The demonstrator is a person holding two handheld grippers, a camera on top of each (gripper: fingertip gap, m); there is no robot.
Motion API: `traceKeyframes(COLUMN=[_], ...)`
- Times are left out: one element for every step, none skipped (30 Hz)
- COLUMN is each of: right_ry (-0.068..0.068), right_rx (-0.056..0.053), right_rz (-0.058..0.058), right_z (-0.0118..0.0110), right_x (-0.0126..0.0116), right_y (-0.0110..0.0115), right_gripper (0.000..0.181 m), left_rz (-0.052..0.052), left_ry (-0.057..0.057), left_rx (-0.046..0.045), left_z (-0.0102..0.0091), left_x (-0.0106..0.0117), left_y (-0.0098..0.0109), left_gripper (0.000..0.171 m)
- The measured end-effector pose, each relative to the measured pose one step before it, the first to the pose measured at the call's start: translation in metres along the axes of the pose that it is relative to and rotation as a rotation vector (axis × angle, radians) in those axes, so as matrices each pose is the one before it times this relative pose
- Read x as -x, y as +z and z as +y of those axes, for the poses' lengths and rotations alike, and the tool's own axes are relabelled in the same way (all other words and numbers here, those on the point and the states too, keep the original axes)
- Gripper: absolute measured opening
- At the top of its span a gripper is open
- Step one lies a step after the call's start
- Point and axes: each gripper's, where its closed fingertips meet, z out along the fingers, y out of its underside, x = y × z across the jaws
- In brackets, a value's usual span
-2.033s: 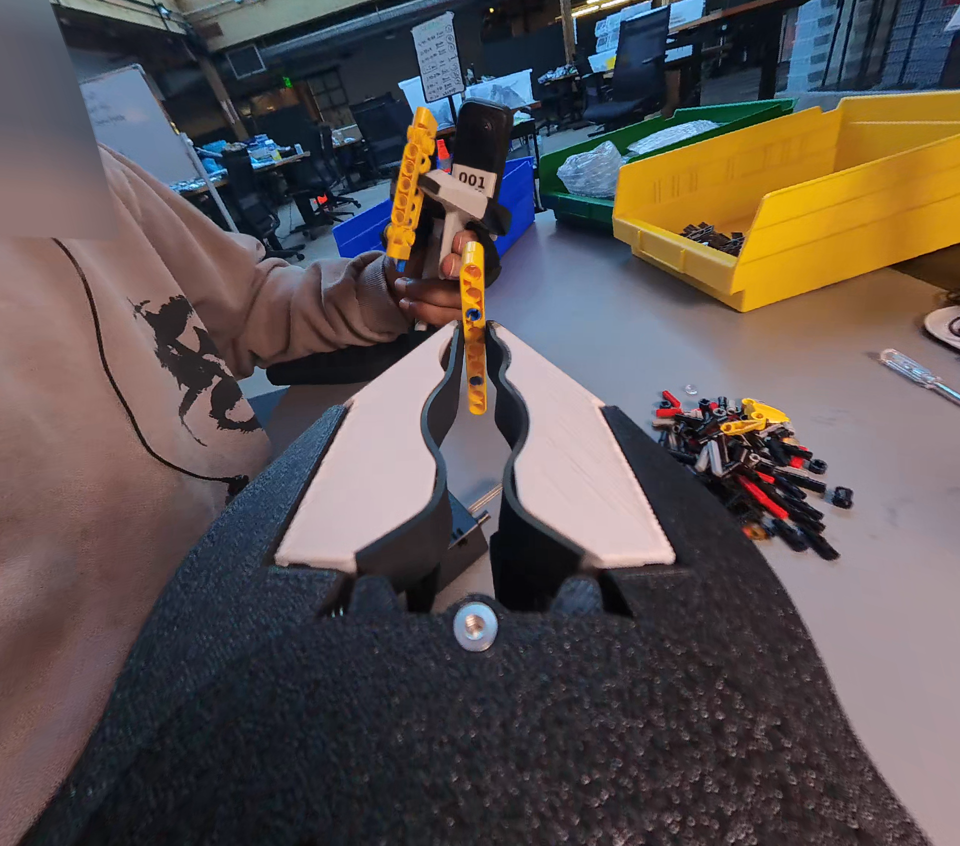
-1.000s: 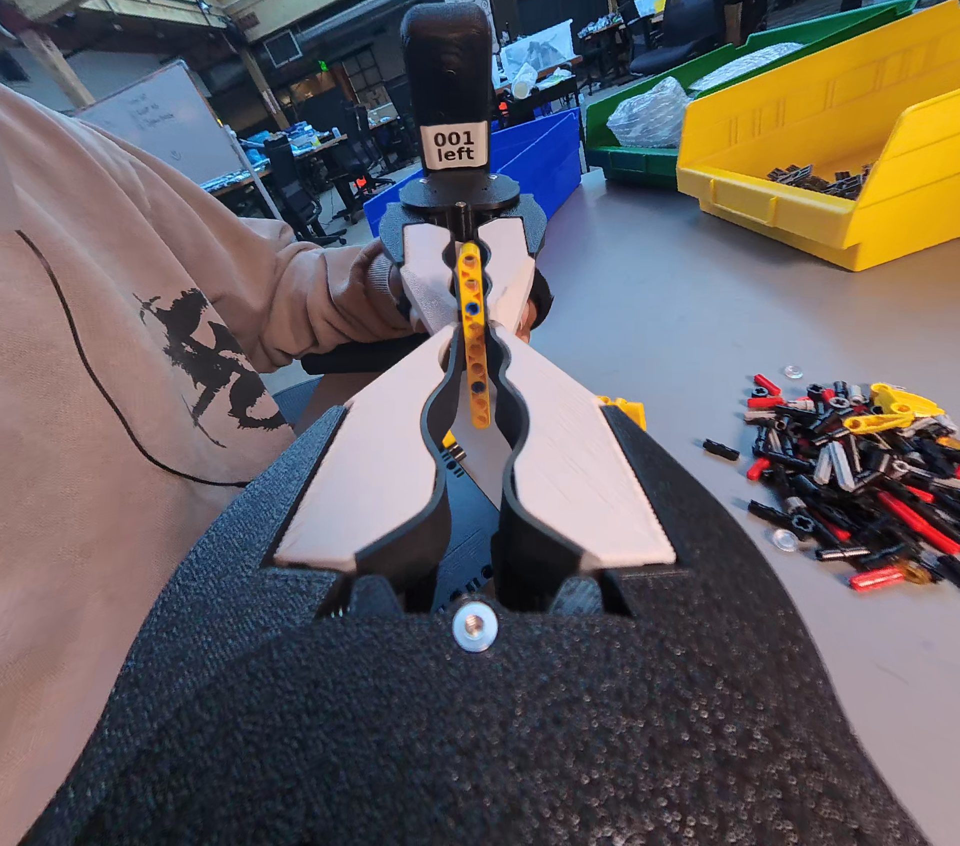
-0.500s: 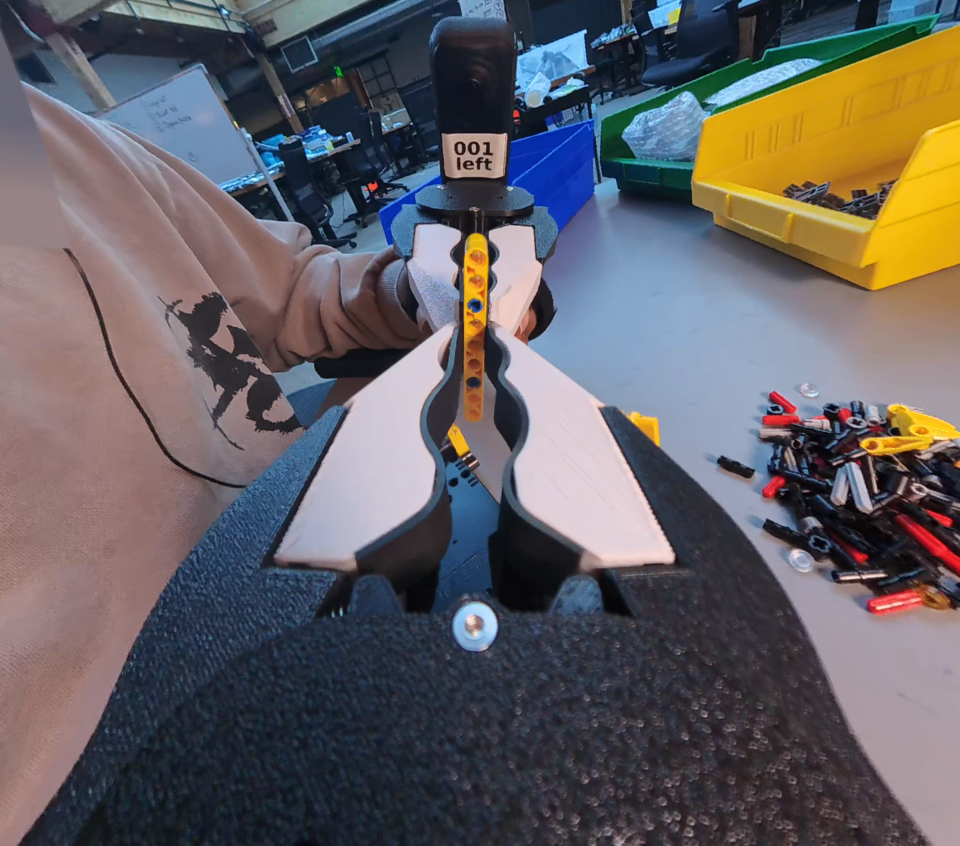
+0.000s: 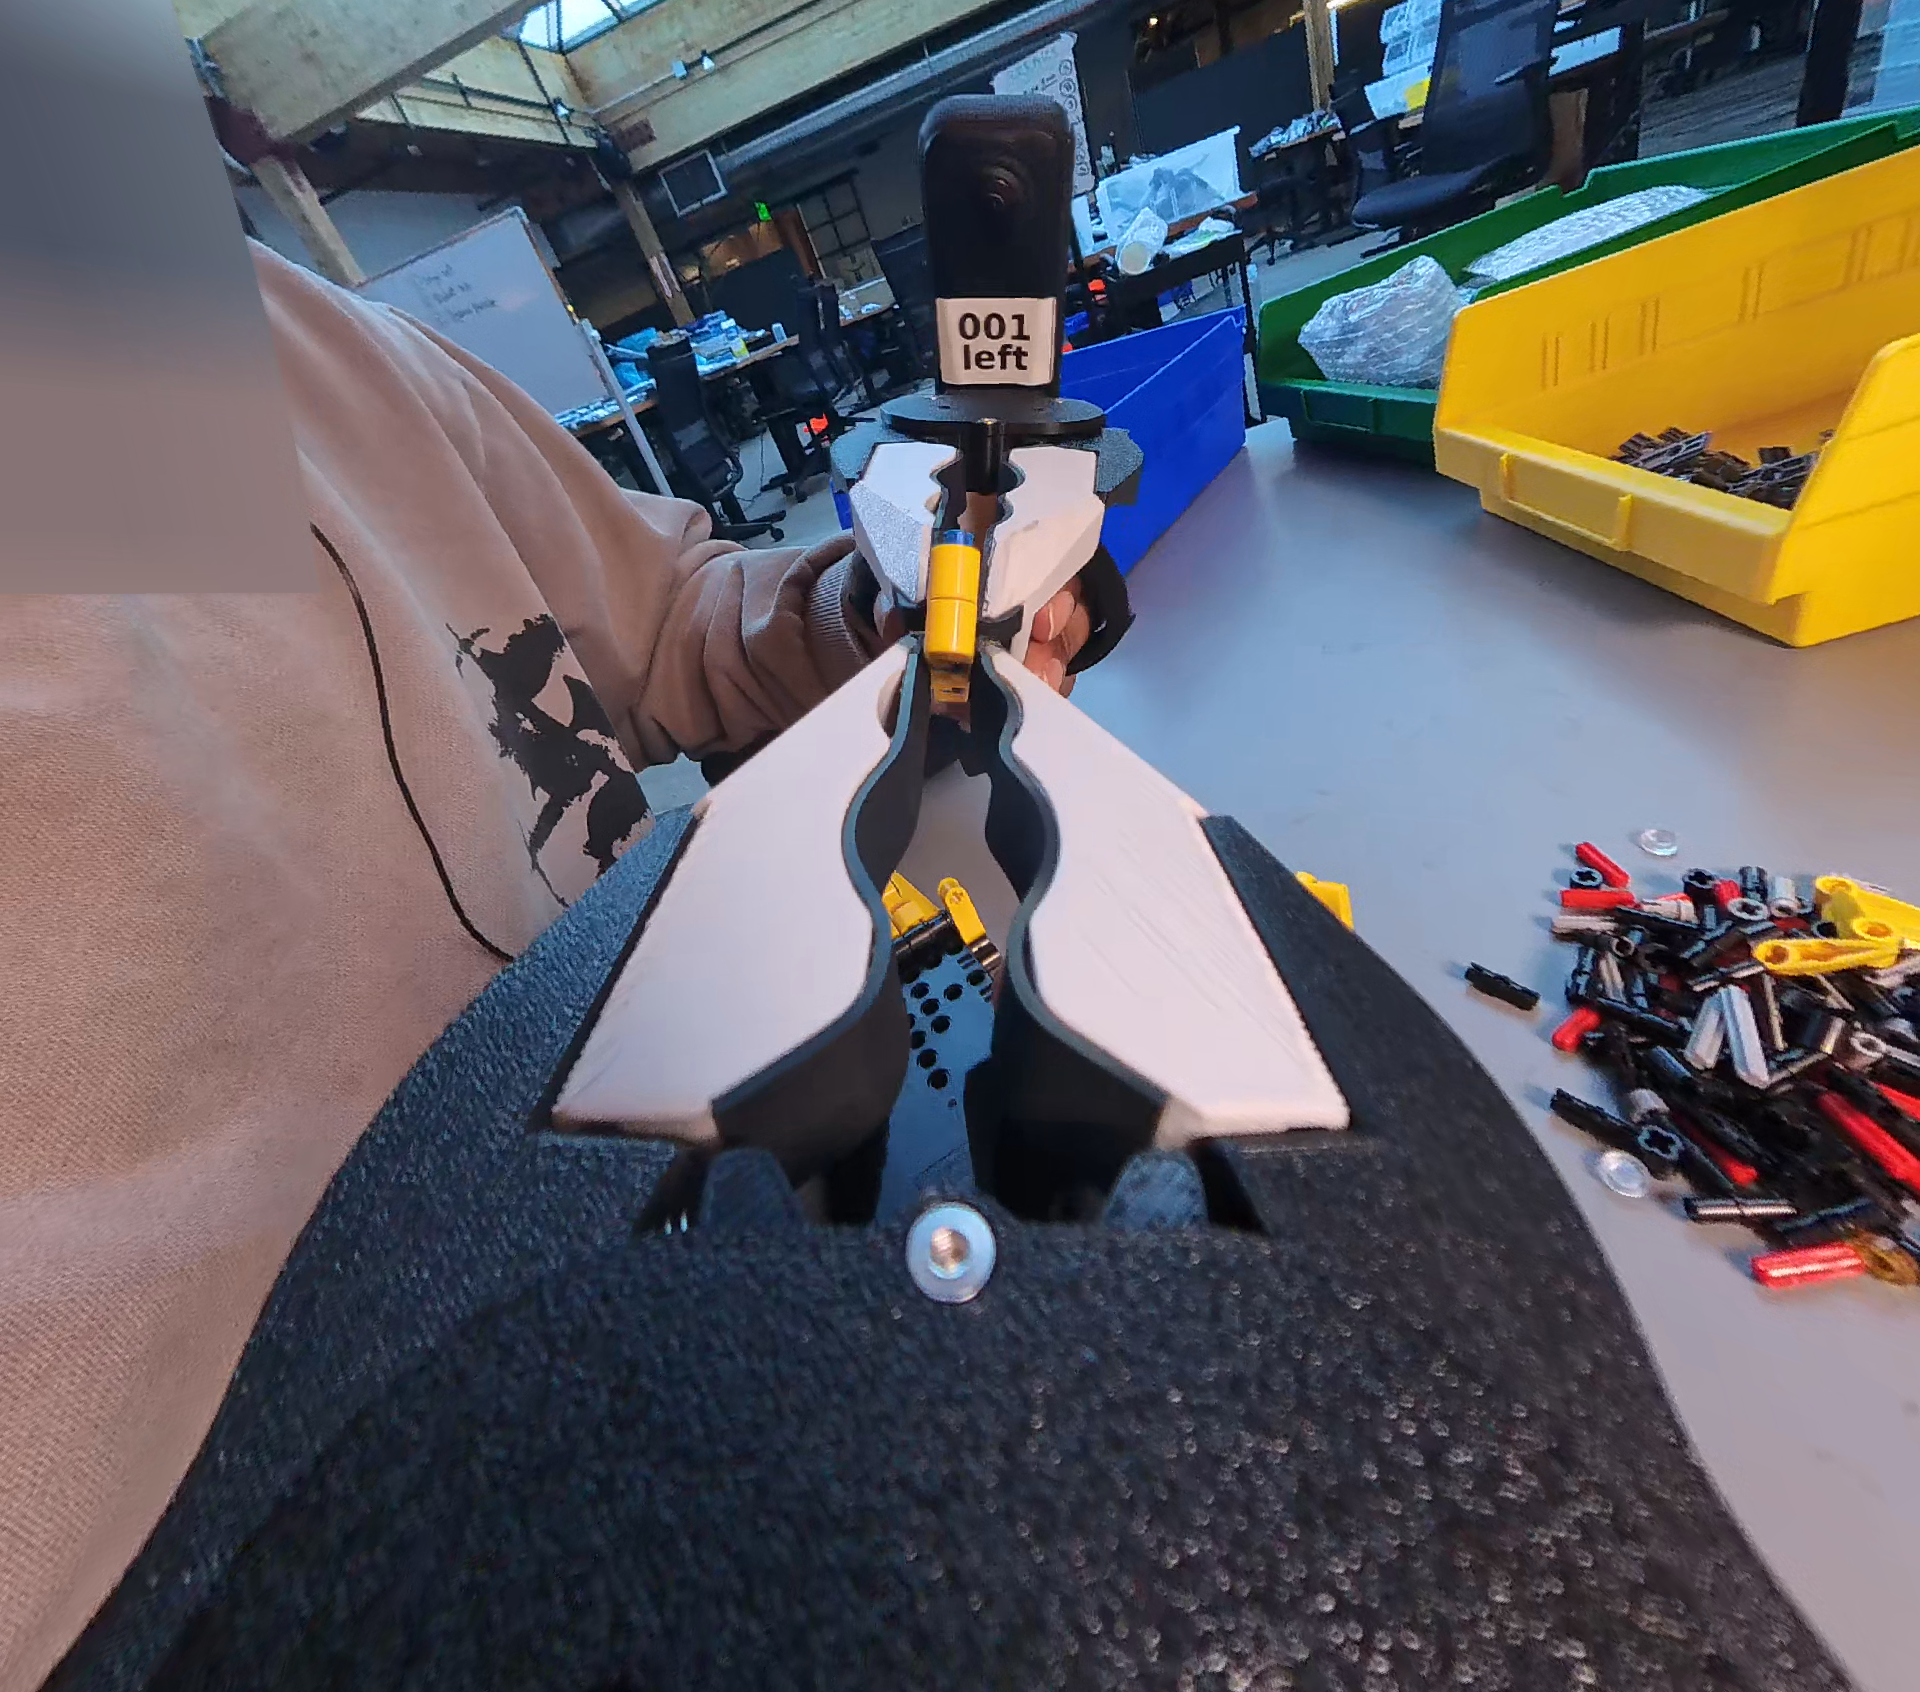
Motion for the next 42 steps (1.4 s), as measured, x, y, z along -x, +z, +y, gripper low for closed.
traceKeyframes(right_ry=[0.0027, 0.0015, 0.0046, 0.0051, 0.0073, 0.0033, 0.0001, 0.0032, 0.0032, 0.0098, 0.0179, -0.0089, -0.0072, 0.0010, -0.0192, -0.0257, -0.0261, -0.0255, -0.0046, 0.0012, -0.0102, -0.0099, 0.0036, 0.0019, 0.0043, 0.0064, 0.0010, -0.0036, -0.0044, -0.0095, -0.0175, -0.0229, -0.0217, -0.0136, -0.0022, -0.0002, -0.0088, -0.0156, -0.0169, -0.0094, -0.0004, 0.0051], right_rx=[-0.0021, -0.0028, -0.0051, -0.0026, -0.0043, 0.0006, -0.0021, -0.0020, 0.0062, 0.0110, 0.0275, 0.0251, 0.0265, 0.0386, 0.0413, 0.0466, 0.0457, 0.0142, 0.0061, 0.0125, 0.0120, 0.0059, 0.0017, -0.0099, -0.0162, -0.0165, -0.0153, -0.0121, -0.0042, 0.0014, 0.0012, -0.0062, -0.0138, -0.0314, -0.0299, -0.0146, 0.0016, 0.0185, 0.0223, 0.0233, 0.0205, -0.0075], right_rz=[-0.0008, 0.0011, 0.0007, -0.0006, -0.0048, -0.0008, 0.0037, 0.0033, 0.0092, -0.0007, 0.0067, 0.0312, 0.0260, 0.0115, 0.0214, 0.0247, 0.0090, 0.0037, -0.0014, -0.0073, 0.0017, 0.0052, -0.0065, -0.0066, -0.0067, -0.0077, 0.0027, 0.0052, -0.0012, -0.0027, 0.0028, 0.0135, 0.0089, 0.0043, 0.0036, -0.0054, -0.0105, -0.0018, 0.0057, 0.0035, -0.0022, -0.0058], right_z=[-0.00044, -0.00024, 0.00003, 0.00066, 0.00025, 0.00027, -0.00041, -0.00071, 0.00062, 0.00160, 0.00365, 0.00328, 0.00319, 0.00467, 0.00512, 0.00589, 0.00559, 0.00146, 0.00049, 0.00187, 0.00212, 0.00136, 0.00047, -0.00114, -0.00211, -0.00252, -0.00247, -0.00207, -0.00101, 0.00014, 0.00072, -0.00030, -0.00220, -0.00611, -0.00696, -0.00489, -0.00130, 0.00259, 0.00448, 0.00530, 0.00493, 0.00036], right_x=[0.00062, 0.00024, 0.00004, -0.00045, 0.00007, -0.00057, -0.00079, -0.00093, -0.00221, -0.00120, -0.00239, -0.00426, -0.00312, -0.00177, -0.00254, -0.00197, 0.00129, 0.00293, 0.00305, 0.00268, 0.00082, -0.00011, 0.00087, 0.00072, 0.00068, 0.00056, -0.00103, -0.00133, -0.00009, 0.00070, 0.00034, -0.00091, 0.00001, 0.00032, -0.00014, 0.00121, 0.00266, 0.00208, 0.00096, 0.00049, 0.00047, 0.00044], right_y=[-0.00066, -0.00056, -0.00027, -0.00040, -0.00011, -0.00019, 0.00005, 0.00054, 0.00042, 0.00029, 0.00063, 0.00033, 0.00020, 0.00025, 0.00025, 0.00100, 0.00180, 0.00192, 0.00192, 0.00194, 0.00128, 0.00044, -0.00008, -0.00045, -0.00073, -0.00113, -0.00150, -0.00171, -0.00110, -0.00009, 0.00018, -0.00002, -0.00058, -0.00177, -0.00193, -0.00083, 0.00081, 0.00255, 0.00337, 0.00335, 0.00240, 0.00019], right_gripper=[0.005, 0.005, 0.004, 0.005, 0.004, 0.004, 0.004, 0.005, 0.006, 0.005, 0.005, 0.005, 0.006, 0.006, 0.006, 0.006, 0.006, 0.006, 0.006, 0.006, 0.006, 0.006, 0.006, 0.006, 0.007, 0.007, 0.006, 0.007, 0.006, 0.007, 0.006, 0.006, 0.006, 0.009, 0.015, 0.019, 0.018, 0.019, 0.019, 0.018, 0.014, 0.011], left_rz=[0.0019, 0.0022, 0.0029, -0.0001, 0.0043, -0.0006, 0.0029, 0.0032, 0.0099, 0.0320, 0.0115, -0.0071, -0.0114, -0.0217, -0.0348, -0.0185, -0.0120, 0.0051, 0.0131, 0.0047, -0.0026, -0.0035, -0.0040, -0.0033, 0.0006, 0.0009, -0.0065, -0.0048, 0.0004, 0.0033, -0.0036, -0.0077, -0.0063, -0.0143, -0.0217, -0.0158, -0.0092, -0.0116, -0.0064, -0.0045, -0.0092, -0.0153], left_ry=[-0.0042, -0.0068, -0.0092, -0.0062, -0.0107, -0.0079, -0.0136, -0.0114, -0.0245, -0.0496, -0.0413, -0.0089, 0.0032, 0.0203, 0.0392, 0.0378, 0.0141, 0.0043, 0.0039, 0.0085, 0.0106, 0.0089, 0.0083, 0.0095, 0.0064, -0.0004, -0.0023, 0.0007, 0.0008, -0.0021, 0.0052, 0.0109, 0.0099, 0.0190, 0.0257, 0.0285, 0.0230, 0.0252, 0.0265, 0.0240, 0.0218, 0.0220], left_rx=[-0.00605, -0.00644, -0.00514, -0.00510, -0.00597, -0.00793, -0.01436, -0.00758, 0.00265, 0.00841, 0.00919, 0.01871, 0.04464, 0.05524, 0.03824, 0.02397, 0.00216, -0.00763, -0.00420, -0.00588, -0.00542, 0.00697, 0.00750, -0.00025, -0.00397, -0.00318, -0.00170, 0.00140, 0.00099, 0.00081, 0.00568, 0.00755, 0.01060, 0.01508, 0.01901, 0.01814, 0.01956, 0.01246, 0.01448, 0.01384, 0.02146, 0.01006], left_z=[-0.00103, -0.00065, -0.00044, -0.00019, -0.00058, -0.00072, -0.00164, -0.00055, 0.00135, 0.00293, 0.00441, 0.00652, 0.00943, 0.00971, 0.00594, 0.00243, -0.00213, -0.00330, -0.00195, -0.00134, -0.00072, 0.00101, 0.00060, -0.00090, -0.00173, -0.00135, -0.00051, 0.00059, 0.00087, 0.00042, 0.00055, 0.00029, 0.00057, 0.00163, 0.00249, 0.00210, 0.00165, 0.00044, 0.00048, 0.00050, 0.00190, 0.00108], left_x=[-0.00034, 0.00000, 0.00020, 0.00072, 0.00015, 0.00115, 0.00098, 0.00150, 0.00182, 0.00053, 0.00335, 0.00404, 0.00350, 0.00341, 0.00334, 0.00059, 0.00008, -0.00195, -0.00317, -0.00226, -0.00131, -0.00060, -0.00054, -0.00061, -0.00097, -0.00013, 0.00146, 0.00088, -0.00013, -0.00072, 0.00017, 0.00053, 0.00028, 0.00092, 0.00121, -0.00027, -0.00118, -0.00101, -0.00191, -0.00195, -0.00089, 0.00022], left_y=[0.00000, -0.00021, -0.00039, -0.00029, -0.00055, -0.00087, -0.00109, -0.00078, -0.00069, -0.00059, -0.00125, -0.00108, 0.00012, 0.00160, 0.00226, 0.00200, 0.00081, 0.00007, 0.00007, -0.00020, -0.00064, -0.00055, -0.00041, -0.00069, -0.00088, -0.00109, -0.00142, -0.00108, -0.00033, 0.00032, 0.00013, -0.00022, -0.00033, 0.00001, 0.00065, 0.00142, 0.00202, 0.00212, 0.00209, 0.00166, 0.00128, 0.00041], left_gripper=[0.005, 0.005, 0.005, 0.005, 0.005, 0.004, 0.004, 0.005, 0.005, 0.006, 0.006, 0.006, 0.006, 0.006, 0.008, 0.015, 0.021, 0.020, 0.018, 0.016, 0.010, 0.007, 0.007, 0.006, 0.006, 0.006, 0.006, 0.006, 0.006, 0.006, 0.006, 0.006, 0.006, 0.006, 0.006, 0.006, 0.006, 0.006, 0.006, 0.006, 0.006, 0.006])
